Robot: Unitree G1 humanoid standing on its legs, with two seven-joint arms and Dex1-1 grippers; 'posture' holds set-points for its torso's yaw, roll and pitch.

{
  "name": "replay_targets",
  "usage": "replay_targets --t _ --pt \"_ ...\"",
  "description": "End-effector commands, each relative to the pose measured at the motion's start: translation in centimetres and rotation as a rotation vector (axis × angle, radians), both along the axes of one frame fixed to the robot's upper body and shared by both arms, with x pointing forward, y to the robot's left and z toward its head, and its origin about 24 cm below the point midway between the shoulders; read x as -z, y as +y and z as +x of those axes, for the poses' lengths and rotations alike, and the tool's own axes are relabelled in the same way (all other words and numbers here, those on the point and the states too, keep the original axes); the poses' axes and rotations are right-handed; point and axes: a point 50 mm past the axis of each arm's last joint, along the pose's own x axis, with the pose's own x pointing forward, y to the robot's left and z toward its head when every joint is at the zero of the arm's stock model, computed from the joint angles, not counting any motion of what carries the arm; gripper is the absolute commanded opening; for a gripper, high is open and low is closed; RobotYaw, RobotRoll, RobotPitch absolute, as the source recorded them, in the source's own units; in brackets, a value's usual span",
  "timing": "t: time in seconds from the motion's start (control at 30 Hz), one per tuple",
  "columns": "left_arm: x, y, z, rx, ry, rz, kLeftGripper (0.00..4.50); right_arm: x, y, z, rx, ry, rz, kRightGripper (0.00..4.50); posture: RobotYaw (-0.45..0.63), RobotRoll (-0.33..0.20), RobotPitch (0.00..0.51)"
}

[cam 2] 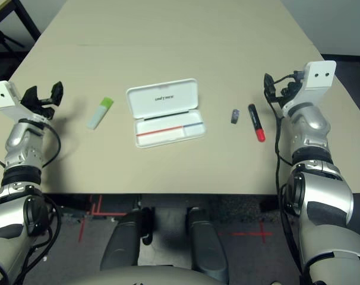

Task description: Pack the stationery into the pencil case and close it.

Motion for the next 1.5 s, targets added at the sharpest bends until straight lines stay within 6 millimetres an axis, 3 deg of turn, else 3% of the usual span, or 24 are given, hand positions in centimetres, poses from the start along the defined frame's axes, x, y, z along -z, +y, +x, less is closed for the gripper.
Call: replay_targets --t 0.03,0.37,0.77,1.0,1.23,1.5 --pt "-0.2 0.2 -0.4 0.028 0.002 0.017 4.46 -0.2 0.6 -0.5 -0.202 0.069 -0.079 4.5 -0.02 0.0 0.165" --pt "-0.7 -0.8 -1.0 0.112 0.011 0.07 4.46 1.9 2.5 -2.7 -0.62 0.372 -0.32 4.5 0.0 0.0 0.165" --pt "-1.9 -2.4 -2.0 0.248 0.023 0.129 4.46 -0.8 2.9 -3.4 -0.751 0.359 -0.279 4.5 0.01 0.0 0.16" --pt "-2.9 -4.3 -3.5 0.464 0.063 0.182 4.46 -1.6 2.4 -4.0 -0.788 0.373 -0.3 4.5 0.01 0.0 0.168" --pt "-4.4 -8.8 -5.6 0.805 0.135 0.28 4.46 -1.5 2.5 -4.0 -0.798 0.385 -0.318 4.5 0.01 0.0 0.171" --pt "-3.4 -14.1 -7.2 1.125 0.285 0.383 4.46 -1.0 2.7 -3.7 -0.806 0.415 -0.337 4.5 0.02 0.0 0.17"
